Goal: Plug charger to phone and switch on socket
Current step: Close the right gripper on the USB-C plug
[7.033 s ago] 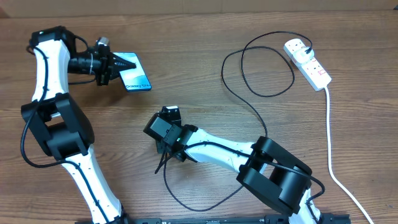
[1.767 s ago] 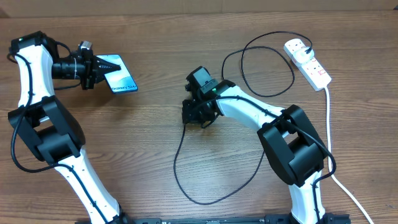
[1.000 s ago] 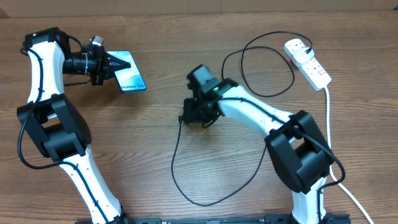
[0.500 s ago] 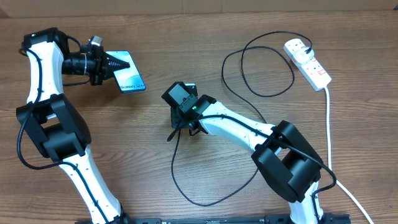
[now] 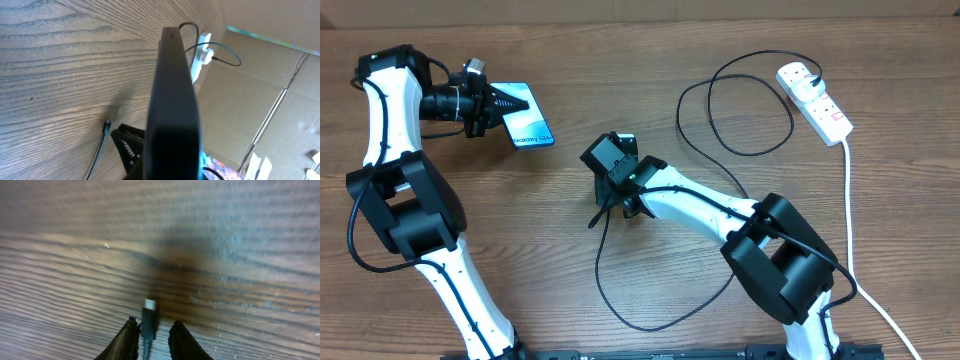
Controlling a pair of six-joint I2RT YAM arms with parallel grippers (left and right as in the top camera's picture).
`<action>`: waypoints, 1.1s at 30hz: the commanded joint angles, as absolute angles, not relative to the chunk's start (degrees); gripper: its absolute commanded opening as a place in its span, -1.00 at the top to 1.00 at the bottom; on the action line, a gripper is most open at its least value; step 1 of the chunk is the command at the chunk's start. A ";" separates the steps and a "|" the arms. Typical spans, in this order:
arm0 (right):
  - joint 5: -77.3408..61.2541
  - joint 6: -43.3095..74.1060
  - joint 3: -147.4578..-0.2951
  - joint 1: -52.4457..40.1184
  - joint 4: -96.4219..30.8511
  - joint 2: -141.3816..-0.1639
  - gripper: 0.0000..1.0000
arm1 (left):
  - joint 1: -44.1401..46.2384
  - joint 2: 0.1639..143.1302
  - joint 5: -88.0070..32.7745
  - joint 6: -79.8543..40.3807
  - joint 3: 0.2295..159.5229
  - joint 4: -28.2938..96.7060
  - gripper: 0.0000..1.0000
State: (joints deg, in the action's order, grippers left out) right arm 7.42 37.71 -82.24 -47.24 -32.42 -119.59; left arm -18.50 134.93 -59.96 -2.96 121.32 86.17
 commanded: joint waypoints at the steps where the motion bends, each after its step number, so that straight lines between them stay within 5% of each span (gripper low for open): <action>1: 6.31 38.00 -81.10 -47.62 -32.16 -121.67 0.59 | -18.72 134.67 -62.57 -2.98 121.56 86.67 0.92; 6: 1.65 37.98 -81.08 -47.62 -31.31 -123.35 0.59 | -18.72 134.67 -62.57 -2.98 121.56 86.80 0.92; 15: 1.37 38.22 -81.10 -47.51 -31.33 -123.50 0.92 | -18.72 134.67 -62.50 -2.98 121.56 86.89 0.92; 27: 1.52 37.52 -83.55 -45.39 -35.11 -120.42 0.93 | -18.70 134.67 -62.41 -2.94 121.56 86.91 0.92; 33: -11.62 31.05 -83.59 -40.93 -36.69 -114.06 0.93 | -18.65 134.67 -63.09 -2.74 121.56 86.87 0.92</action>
State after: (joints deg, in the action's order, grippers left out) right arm -2.72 36.29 -82.74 -43.62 -36.99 -119.85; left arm -18.50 134.93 -59.96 -2.96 121.32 86.65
